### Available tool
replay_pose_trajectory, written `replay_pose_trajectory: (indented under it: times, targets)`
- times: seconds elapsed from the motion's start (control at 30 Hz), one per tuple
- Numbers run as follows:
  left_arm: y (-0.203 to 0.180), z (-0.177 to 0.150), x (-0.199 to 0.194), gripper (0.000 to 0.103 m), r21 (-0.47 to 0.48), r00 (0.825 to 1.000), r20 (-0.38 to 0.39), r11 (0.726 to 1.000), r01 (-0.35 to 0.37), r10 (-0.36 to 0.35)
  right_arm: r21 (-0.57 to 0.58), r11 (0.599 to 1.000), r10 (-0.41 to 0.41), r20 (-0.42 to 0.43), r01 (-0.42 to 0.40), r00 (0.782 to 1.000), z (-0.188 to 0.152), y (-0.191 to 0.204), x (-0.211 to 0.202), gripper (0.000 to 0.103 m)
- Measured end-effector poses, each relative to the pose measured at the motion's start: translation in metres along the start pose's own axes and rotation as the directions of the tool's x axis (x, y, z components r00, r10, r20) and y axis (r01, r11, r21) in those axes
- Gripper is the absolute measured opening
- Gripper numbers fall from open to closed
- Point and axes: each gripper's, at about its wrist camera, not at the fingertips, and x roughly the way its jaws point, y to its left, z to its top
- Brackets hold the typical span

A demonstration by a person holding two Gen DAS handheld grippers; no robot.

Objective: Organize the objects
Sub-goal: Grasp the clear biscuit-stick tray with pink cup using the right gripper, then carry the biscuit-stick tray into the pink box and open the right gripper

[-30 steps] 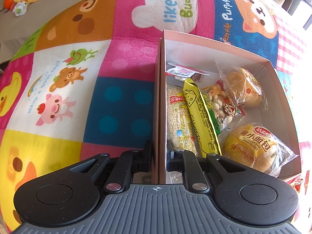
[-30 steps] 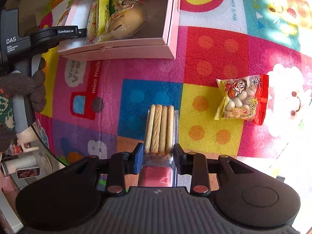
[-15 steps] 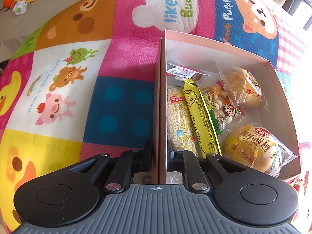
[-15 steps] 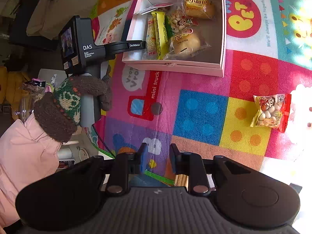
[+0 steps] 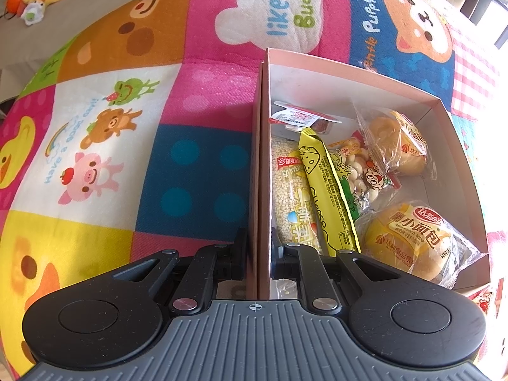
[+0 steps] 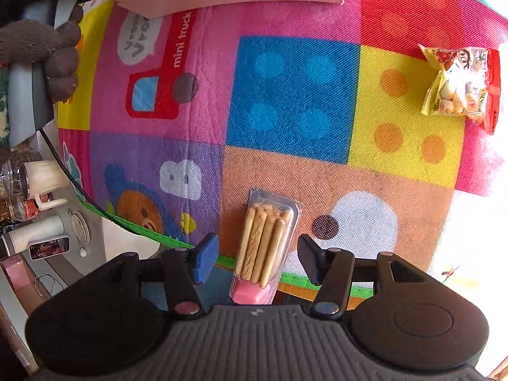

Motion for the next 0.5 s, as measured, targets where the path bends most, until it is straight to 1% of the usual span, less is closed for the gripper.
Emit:
replay_pose_trajectory:
  times: [0.03, 0.07, 0.1, 0.13, 0.2, 0.3, 0.37, 0.43, 0.5]
  targets:
    - [0.0, 0.0, 0.0, 0.015, 0.002, 1.0, 0.001, 1.0, 0.0, 0.0, -0.008, 1.0, 0.0, 0.001, 0.0, 1.0, -0.001, 0.004, 0.008, 0.052]
    - [0.0, 0.0, 0.0, 0.015, 0.003, 1.0, 0.002, 1.0, 0.001, -0.001, -0.02, 0.999, -0.026, 0.002, 0.026, 1.0, -0.001, 0.007, 0.013, 0.05]
    - [0.0, 0.0, 0.0, 0.015, 0.002, 1.0, 0.002, 1.0, 0.001, -0.001, -0.038, 0.998, -0.055, 0.005, 0.055, 0.998, -0.001, 0.01, 0.017, 0.038]
    - [0.0, 0.0, 0.0, 0.015, 0.003, 1.0, 0.002, 1.0, 0.001, -0.001, -0.057, 0.996, -0.074, 0.009, 0.075, 0.997, 0.0, 0.012, 0.02, 0.036]
    - [0.0, 0.0, 0.0, 0.015, 0.003, 1.0, 0.002, 1.0, 0.003, -0.003, -0.05, 0.996, -0.078, 0.028, 0.079, 0.997, 0.002, 0.012, 0.016, 0.034]
    - [0.001, 0.0, 0.0, 0.015, 0.003, 1.0, 0.002, 1.0, 0.008, -0.008, -0.042, 0.994, -0.097, 0.098, 0.101, 0.99, 0.011, 0.012, -0.001, 0.031]
    - [0.002, -0.001, 0.0, 0.015, 0.004, 1.0, 0.003, 1.0, 0.011, -0.011, -0.034, 0.992, -0.115, 0.165, 0.122, 0.98, 0.018, 0.012, -0.015, 0.031]
    - [0.002, -0.001, 0.0, 0.015, 0.007, 1.0, 0.004, 1.0, 0.013, -0.013, -0.041, 0.987, -0.144, 0.212, 0.156, 0.967, 0.026, 0.013, -0.019, 0.031]
    - [0.002, 0.0, 0.0, 0.015, 0.011, 1.0, 0.003, 1.0, 0.013, -0.013, -0.042, 0.981, -0.173, 0.239, 0.189, 0.955, 0.034, 0.015, -0.017, 0.031]
